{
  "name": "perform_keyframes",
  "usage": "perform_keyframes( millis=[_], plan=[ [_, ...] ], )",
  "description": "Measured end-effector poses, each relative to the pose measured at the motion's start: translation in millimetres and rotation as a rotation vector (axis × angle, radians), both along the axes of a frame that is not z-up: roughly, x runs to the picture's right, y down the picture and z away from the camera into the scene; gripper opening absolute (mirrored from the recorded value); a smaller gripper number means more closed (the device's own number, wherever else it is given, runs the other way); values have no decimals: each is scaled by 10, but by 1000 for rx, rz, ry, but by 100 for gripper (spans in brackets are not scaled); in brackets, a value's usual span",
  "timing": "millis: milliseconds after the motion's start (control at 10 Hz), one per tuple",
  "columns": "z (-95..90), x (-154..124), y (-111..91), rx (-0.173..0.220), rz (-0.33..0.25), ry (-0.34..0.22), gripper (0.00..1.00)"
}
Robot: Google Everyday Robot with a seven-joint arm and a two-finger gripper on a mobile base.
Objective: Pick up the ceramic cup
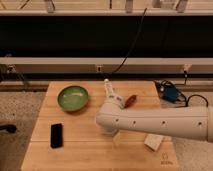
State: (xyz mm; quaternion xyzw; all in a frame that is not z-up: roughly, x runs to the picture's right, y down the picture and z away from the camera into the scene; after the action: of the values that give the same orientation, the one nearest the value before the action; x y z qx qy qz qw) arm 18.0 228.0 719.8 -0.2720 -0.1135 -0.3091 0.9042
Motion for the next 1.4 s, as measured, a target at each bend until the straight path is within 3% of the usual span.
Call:
perform_keyframes(
  millis=[1400],
  plan=[
    [87, -34, 99, -11, 13, -33, 80]
  ],
)
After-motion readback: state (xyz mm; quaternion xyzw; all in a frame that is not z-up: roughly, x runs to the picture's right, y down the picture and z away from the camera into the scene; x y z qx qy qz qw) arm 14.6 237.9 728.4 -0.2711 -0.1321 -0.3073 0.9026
